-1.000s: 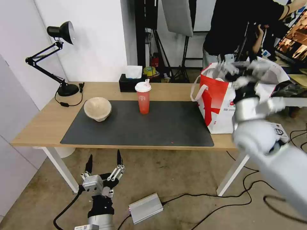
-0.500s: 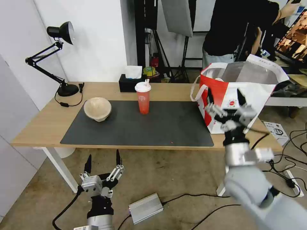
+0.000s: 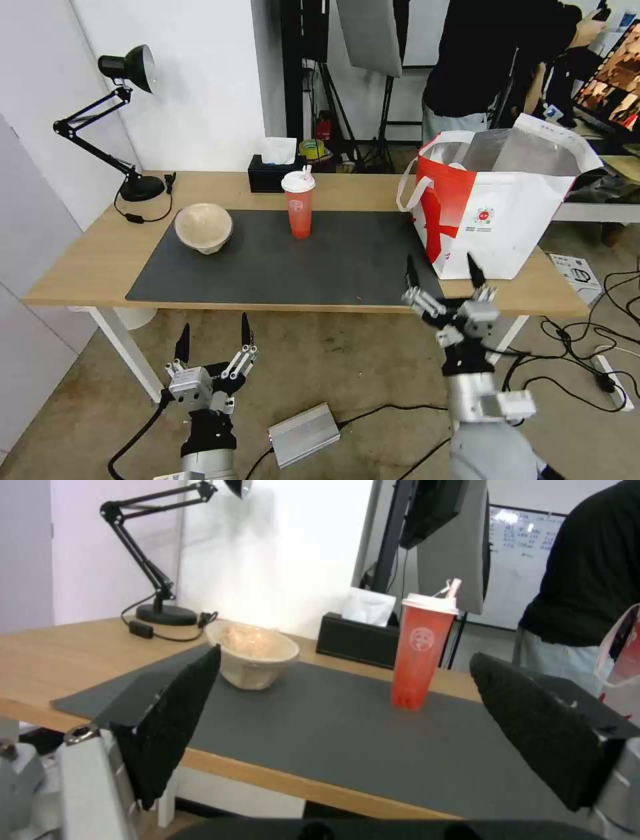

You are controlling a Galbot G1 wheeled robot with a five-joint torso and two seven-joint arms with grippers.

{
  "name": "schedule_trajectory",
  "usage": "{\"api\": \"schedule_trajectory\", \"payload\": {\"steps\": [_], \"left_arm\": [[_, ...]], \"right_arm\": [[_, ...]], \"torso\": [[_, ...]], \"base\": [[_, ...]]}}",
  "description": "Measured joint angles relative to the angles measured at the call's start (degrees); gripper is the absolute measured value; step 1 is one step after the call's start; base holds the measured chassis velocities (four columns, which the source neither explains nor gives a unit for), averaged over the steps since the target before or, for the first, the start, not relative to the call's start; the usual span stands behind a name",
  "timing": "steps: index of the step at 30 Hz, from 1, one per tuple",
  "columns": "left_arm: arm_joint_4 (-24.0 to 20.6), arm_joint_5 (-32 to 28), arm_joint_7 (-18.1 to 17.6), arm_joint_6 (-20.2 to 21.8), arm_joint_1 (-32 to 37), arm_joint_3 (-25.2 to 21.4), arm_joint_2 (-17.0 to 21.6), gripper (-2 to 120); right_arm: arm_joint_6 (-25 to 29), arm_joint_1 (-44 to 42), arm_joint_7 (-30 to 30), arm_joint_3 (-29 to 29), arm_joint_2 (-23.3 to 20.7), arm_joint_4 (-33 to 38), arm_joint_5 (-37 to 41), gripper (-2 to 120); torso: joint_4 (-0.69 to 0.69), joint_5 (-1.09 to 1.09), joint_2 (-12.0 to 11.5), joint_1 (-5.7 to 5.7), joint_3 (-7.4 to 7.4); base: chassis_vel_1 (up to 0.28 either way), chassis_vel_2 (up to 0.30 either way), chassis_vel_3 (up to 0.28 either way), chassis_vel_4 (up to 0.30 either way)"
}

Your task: Pick up the trash from the table and place it into the takeout bag.

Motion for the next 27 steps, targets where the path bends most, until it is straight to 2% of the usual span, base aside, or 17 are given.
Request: {"api": "schedule_trajectory", "payload": {"steps": [15, 27], "left_arm": [[-0.03, -0.32, 0.04, -0.03, -0.24, -0.16, 0.02, 100], [-0.03, -0.41, 0.03, -0.12, -0.22, -0.27, 0.02, 100]], "right_arm": [[-6.73, -7.25, 3.76, -1.25, 0.17, -0.72, -0.73, 100], [-7.31, -9.16, 4.36, -2.30, 1.24, -2.36, -2.16, 100]], "torso": [[0.00, 0.00, 0.00, 0.01, 0.00], [0.00, 0.00, 0.00, 0.01, 0.00]], "base": [[0.000, 0.000, 0.000, 0.000], [0.000, 0.000, 0.000, 0.000]]}}
